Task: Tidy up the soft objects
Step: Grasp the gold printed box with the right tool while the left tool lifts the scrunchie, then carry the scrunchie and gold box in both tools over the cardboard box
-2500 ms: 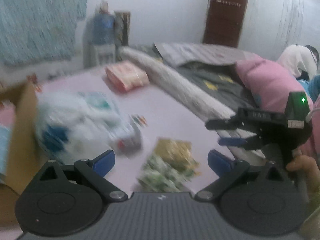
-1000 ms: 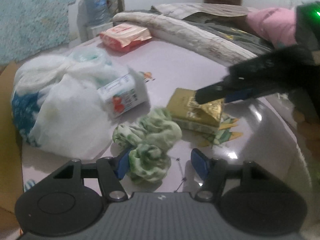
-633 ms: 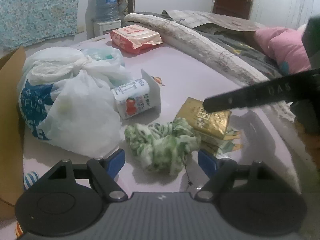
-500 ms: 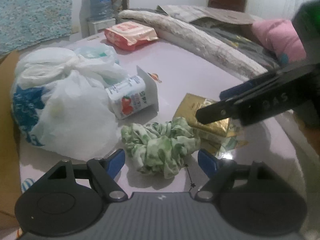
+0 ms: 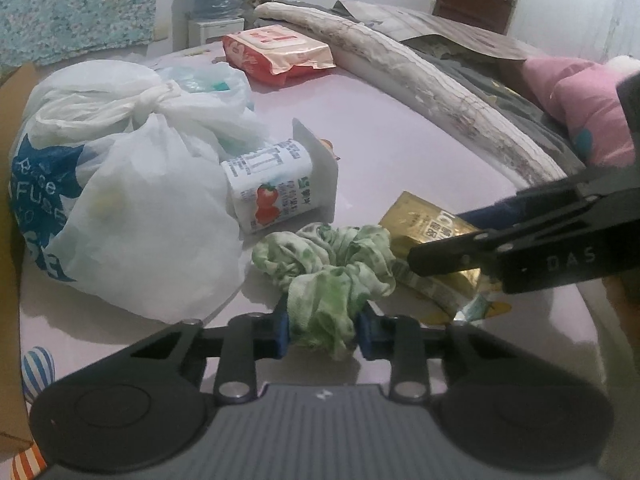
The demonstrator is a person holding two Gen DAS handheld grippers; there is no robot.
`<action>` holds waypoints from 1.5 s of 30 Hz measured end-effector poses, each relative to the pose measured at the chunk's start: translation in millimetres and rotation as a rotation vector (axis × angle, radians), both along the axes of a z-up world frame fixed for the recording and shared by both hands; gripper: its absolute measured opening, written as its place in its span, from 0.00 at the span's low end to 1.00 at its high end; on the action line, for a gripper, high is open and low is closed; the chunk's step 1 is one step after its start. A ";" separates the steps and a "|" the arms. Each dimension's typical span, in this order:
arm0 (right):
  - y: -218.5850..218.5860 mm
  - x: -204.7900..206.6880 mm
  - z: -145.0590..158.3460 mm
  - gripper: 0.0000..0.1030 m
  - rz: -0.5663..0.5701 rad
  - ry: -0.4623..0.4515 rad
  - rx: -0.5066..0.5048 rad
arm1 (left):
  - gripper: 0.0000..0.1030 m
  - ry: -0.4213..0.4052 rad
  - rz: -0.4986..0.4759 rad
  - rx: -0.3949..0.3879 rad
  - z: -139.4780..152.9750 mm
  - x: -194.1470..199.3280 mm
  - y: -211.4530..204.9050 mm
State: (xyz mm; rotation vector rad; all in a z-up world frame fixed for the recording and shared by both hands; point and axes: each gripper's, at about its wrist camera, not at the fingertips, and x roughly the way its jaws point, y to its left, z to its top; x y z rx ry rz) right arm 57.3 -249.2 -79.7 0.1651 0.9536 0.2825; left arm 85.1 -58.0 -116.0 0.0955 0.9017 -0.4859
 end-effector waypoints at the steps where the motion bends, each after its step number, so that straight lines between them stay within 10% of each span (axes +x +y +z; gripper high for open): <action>1: -2.3 -2.5 0.0 0.46 -0.022 -0.002 0.024 | 0.28 0.005 0.007 -0.009 0.5 -0.2 1.5; 15: -22.1 -53.2 -2.4 0.46 -0.247 -0.066 0.384 | 0.27 -0.014 0.069 -0.094 23.3 -25.7 19.5; 45: 21.6 -74.8 52.2 0.47 -0.107 -0.137 0.478 | 0.27 -0.178 0.184 -0.190 85.2 -81.1 59.9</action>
